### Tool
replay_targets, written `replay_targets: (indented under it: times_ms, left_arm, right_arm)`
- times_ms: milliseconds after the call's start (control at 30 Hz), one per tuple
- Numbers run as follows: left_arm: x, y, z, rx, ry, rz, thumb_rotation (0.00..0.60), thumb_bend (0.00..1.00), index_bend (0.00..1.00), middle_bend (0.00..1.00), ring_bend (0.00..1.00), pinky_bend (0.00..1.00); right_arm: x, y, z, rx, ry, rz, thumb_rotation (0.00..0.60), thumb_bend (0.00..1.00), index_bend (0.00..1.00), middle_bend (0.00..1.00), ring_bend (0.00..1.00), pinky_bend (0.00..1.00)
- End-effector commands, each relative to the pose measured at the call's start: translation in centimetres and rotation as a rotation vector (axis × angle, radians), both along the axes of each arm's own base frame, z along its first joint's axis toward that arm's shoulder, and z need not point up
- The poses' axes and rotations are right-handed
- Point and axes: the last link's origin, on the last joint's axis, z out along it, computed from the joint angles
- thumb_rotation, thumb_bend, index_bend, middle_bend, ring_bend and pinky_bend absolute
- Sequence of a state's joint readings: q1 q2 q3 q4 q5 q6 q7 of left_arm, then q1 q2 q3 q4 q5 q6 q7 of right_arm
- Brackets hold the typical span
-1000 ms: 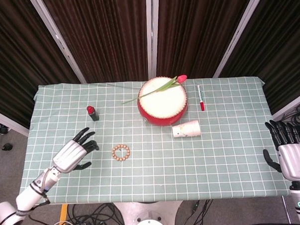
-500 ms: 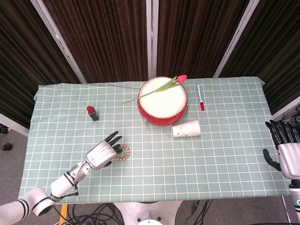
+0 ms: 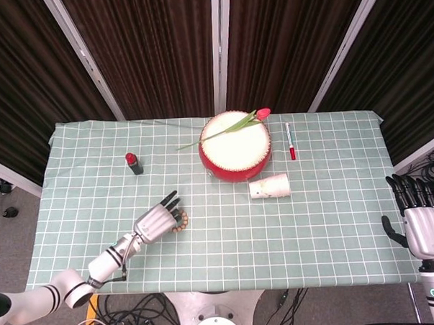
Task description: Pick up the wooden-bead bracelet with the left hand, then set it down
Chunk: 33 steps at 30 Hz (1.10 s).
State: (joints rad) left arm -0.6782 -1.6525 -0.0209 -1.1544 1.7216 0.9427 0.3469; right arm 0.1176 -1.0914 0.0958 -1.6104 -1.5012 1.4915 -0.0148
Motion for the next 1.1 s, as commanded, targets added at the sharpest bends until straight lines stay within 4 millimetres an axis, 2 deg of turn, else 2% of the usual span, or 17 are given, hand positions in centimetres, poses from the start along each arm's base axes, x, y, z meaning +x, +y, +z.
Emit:
replay_targets:
  times_ms: [33, 633, 967, 1100]
  left_arm:
    - [-0.1, -0.2, -0.2, 0.004, -0.004, 0.004, 0.600, 0.21, 0.47, 0.43, 0.14, 0.00]
    - [-0.9, -0.1, -1.4, -0.012, -0.031, 0.053, 0.600, 0.21, 0.51, 0.47, 0.17, 0.00]
    - [-1.2, -0.1, -1.7, -0.030, -0.032, 0.079, 0.600, 0.28, 0.52, 0.48, 0.17, 0.00]
    - [-1.1, -0.3, -1.6, -0.039, -0.079, 0.106, 0.600, 0.32, 0.55, 0.52, 0.21, 0.01]
  right_arm:
    - [0.0, 0.0, 0.0, 0.001, 0.000, -0.001, 0.600, 0.31, 0.00, 0.07, 0.00, 0.00]
    - [0.1, 0.2, -0.1, -0.002, -0.001, -0.006, 0.600, 0.31, 0.00, 0.07, 0.00, 0.00]
    - [0.2, 0.3, -0.1, -0.003, -0.001, -0.006, 0.600, 0.31, 0.00, 0.07, 0.00, 0.00]
    - [0.3, 0.3, -0.1, -0.005, -0.001, -0.004, 0.600, 0.31, 0.00, 0.07, 0.00, 0.00]
